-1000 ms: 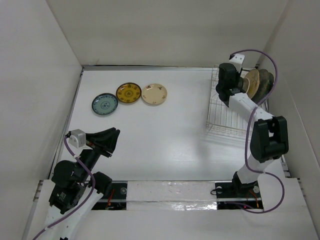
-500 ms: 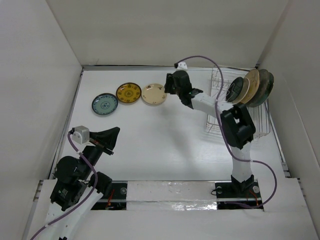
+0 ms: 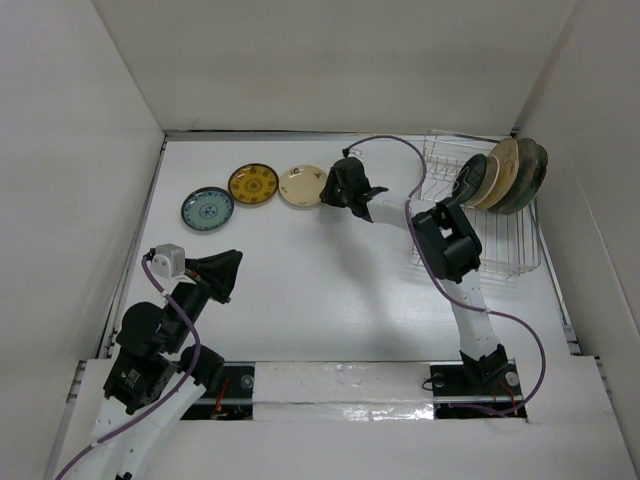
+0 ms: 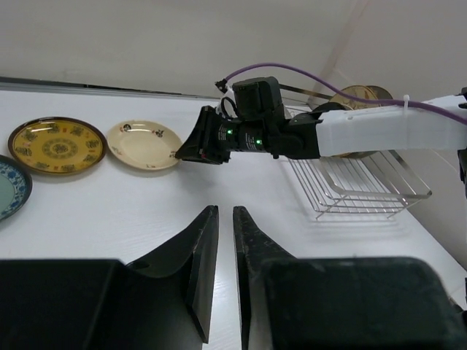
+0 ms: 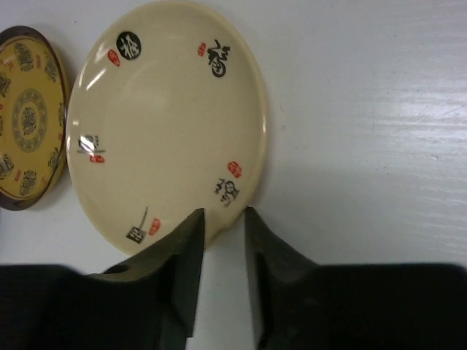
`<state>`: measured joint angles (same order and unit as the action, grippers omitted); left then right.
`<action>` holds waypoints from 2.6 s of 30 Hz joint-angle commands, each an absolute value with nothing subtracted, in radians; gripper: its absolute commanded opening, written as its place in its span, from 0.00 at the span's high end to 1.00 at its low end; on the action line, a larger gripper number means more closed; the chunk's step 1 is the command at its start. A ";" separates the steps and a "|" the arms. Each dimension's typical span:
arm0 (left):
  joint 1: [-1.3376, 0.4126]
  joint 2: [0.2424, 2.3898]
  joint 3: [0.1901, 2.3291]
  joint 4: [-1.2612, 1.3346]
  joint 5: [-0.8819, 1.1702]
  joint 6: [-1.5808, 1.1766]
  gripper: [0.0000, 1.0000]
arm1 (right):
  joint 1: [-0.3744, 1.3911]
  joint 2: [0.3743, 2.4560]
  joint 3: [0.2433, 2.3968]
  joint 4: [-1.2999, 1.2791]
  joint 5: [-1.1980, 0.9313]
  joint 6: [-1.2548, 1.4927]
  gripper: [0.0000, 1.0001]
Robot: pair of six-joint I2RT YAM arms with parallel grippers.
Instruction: Load the plates into the dish rack
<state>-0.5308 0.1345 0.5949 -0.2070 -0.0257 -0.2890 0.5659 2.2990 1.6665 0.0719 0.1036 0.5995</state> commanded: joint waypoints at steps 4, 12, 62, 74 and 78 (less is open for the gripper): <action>-0.537 0.152 0.598 -0.169 -0.048 -0.281 0.87 | 0.549 2.269 1.609 0.190 0.159 0.736 0.83; -0.537 0.146 0.598 -0.167 -0.044 -0.279 0.86 | 0.558 2.115 1.457 0.219 0.324 0.723 1.00; -0.537 0.126 0.600 -0.170 -0.051 -0.281 0.85 | 0.457 2.281 1.595 0.090 0.052 0.646 0.79; -0.537 0.114 0.598 -0.169 -0.041 -0.281 0.85 | 0.502 1.897 1.378 0.269 0.346 0.566 1.00; -0.537 0.089 0.597 -0.164 -0.022 -0.279 0.85 | 0.468 1.736 1.338 0.224 0.587 0.410 1.00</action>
